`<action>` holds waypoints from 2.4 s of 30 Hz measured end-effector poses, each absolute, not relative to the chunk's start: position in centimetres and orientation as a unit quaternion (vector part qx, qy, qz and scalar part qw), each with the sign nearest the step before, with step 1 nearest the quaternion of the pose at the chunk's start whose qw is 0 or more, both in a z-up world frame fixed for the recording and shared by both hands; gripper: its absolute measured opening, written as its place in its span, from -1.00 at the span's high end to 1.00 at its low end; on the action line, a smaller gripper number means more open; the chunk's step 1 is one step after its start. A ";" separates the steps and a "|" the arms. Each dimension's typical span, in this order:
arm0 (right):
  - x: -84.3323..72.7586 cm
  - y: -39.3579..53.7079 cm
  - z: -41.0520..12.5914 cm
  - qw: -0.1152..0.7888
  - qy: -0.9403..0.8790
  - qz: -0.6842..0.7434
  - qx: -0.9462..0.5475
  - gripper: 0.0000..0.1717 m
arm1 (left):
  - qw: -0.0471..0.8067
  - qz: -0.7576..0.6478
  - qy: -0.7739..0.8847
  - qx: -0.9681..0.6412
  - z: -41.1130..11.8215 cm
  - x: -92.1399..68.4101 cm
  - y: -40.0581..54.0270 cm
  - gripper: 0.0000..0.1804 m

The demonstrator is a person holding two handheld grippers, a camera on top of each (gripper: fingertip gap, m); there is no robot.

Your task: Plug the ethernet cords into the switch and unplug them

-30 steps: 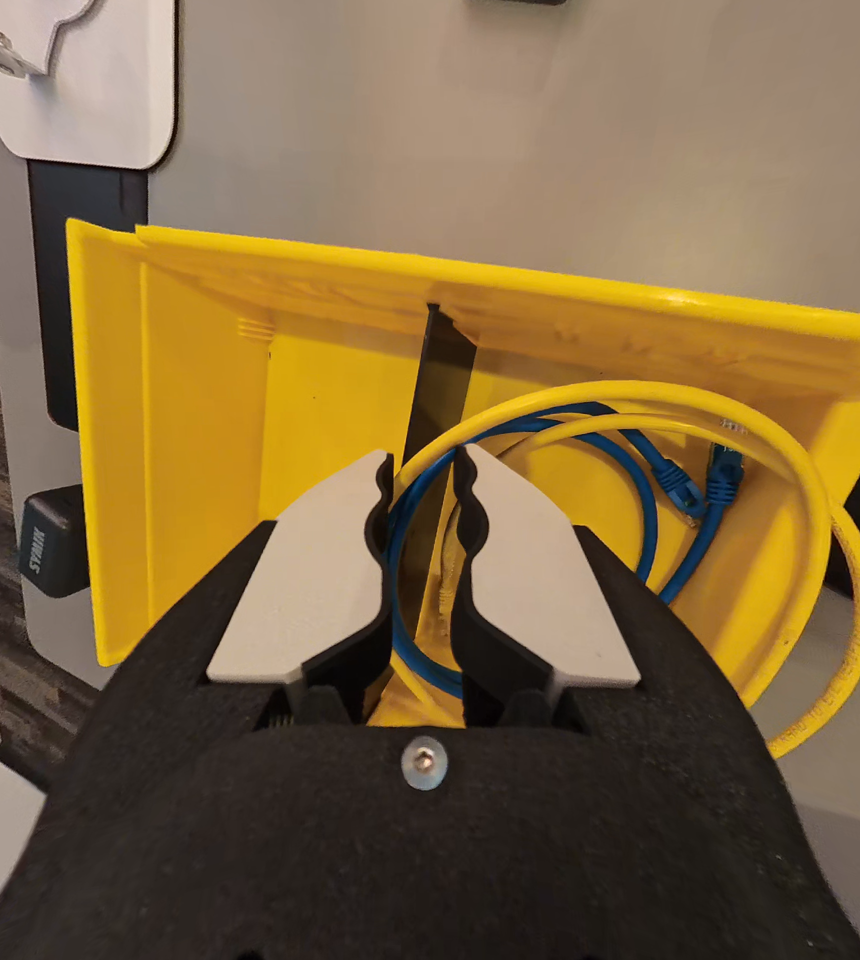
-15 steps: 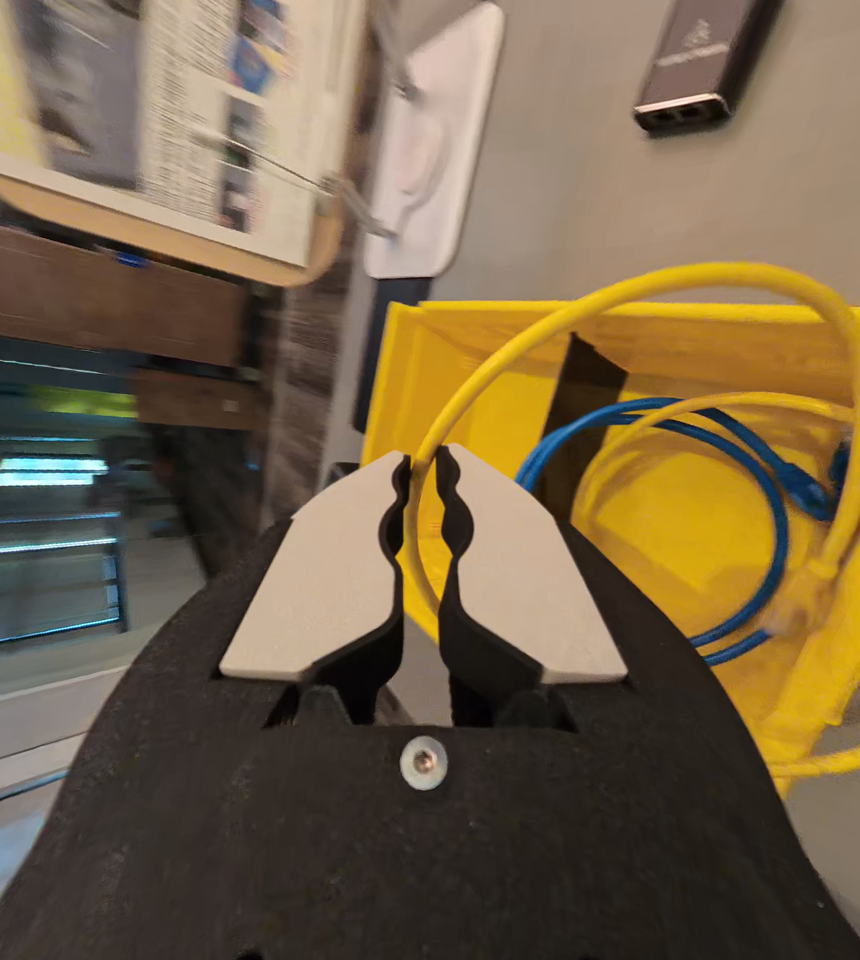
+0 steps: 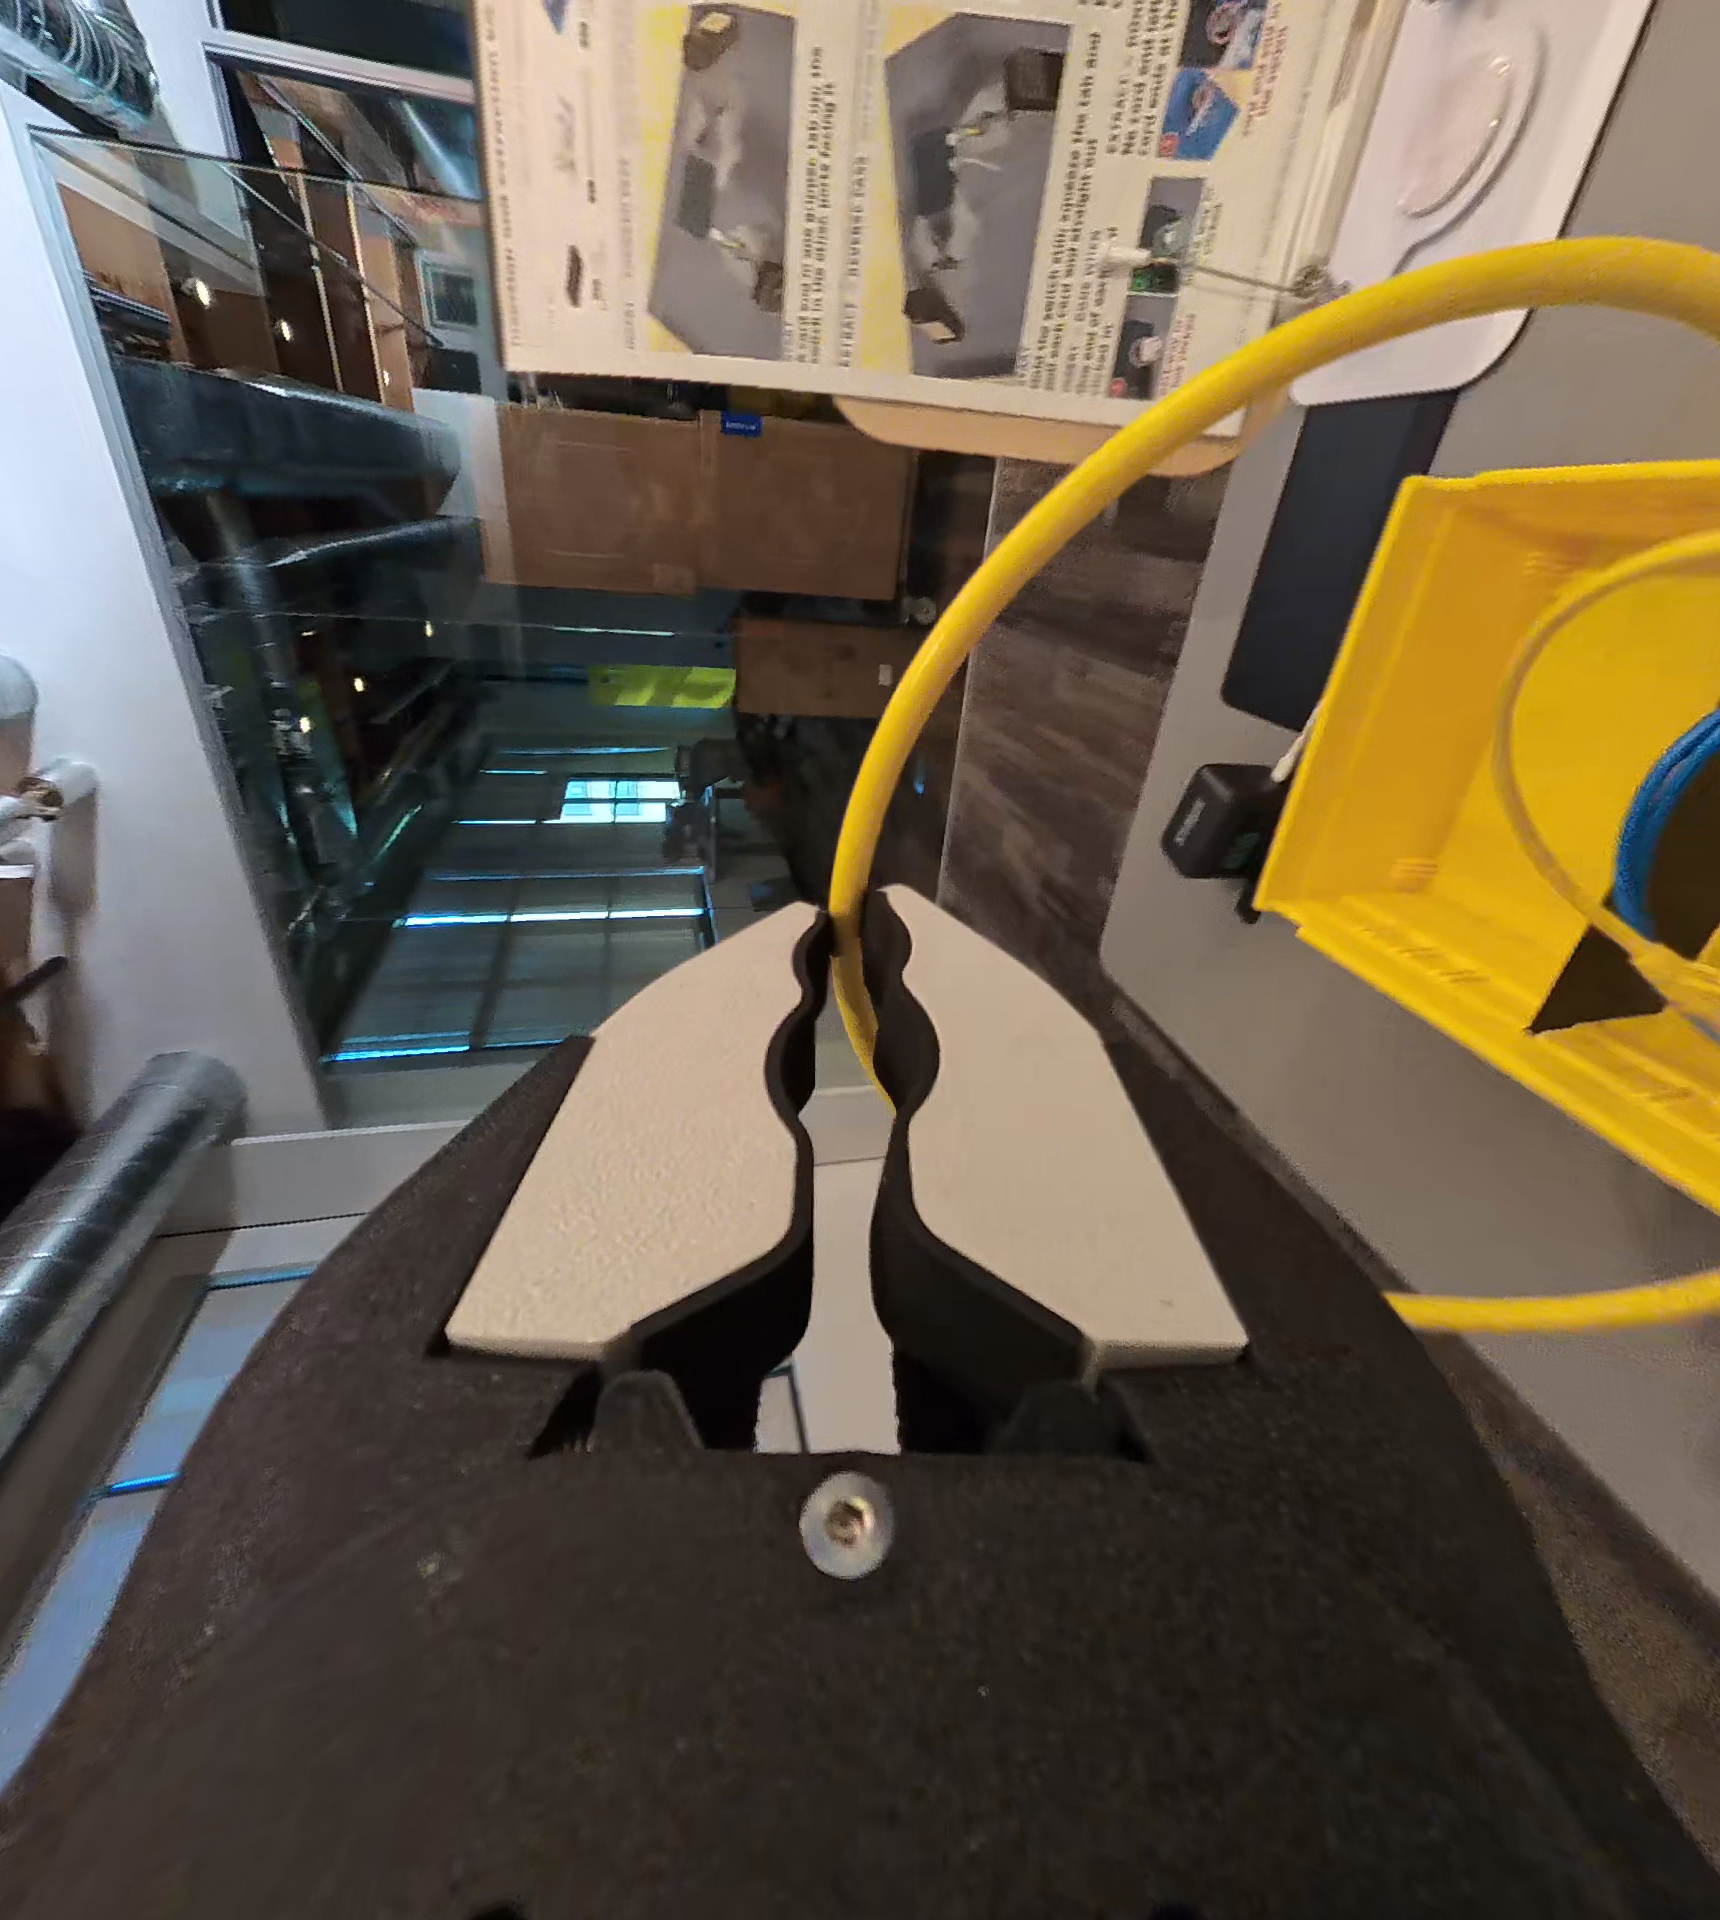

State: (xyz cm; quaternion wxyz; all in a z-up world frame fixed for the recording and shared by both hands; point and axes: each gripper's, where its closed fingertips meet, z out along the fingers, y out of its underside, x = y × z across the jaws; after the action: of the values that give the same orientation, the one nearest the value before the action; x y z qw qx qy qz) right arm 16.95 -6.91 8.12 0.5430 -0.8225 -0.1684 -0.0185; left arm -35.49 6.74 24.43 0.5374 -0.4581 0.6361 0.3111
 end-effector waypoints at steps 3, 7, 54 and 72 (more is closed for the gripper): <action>17.3 -7.1 8.0 0.544 -0.163 -0.016 -0.823 0.53 | 0.533 0.341 0.634 -0.444 28.9 -34.4 5.8 0.94; 17.7 -7.4 7.8 0.544 -0.158 -0.012 -0.824 0.53 | 0.534 0.338 0.638 -0.439 33.7 -31.7 4.4 0.94; 19.5 -8.9 7.1 0.551 -0.141 0.009 -0.822 0.53 | 0.341 0.055 0.650 -0.676 1.7 -29.7 11.8 0.65; 19.8 -8.5 5.5 0.513 -0.139 -0.007 -0.847 0.53 | 0.308 0.093 0.668 -0.671 -4.8 -34.7 14.3 0.91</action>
State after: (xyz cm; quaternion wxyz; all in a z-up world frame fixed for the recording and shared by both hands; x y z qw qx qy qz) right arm 19.75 -8.47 5.50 0.5130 -0.8470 -0.1391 -0.0073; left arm -34.75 14.29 -4.79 0.3085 -0.6712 0.6676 0.0928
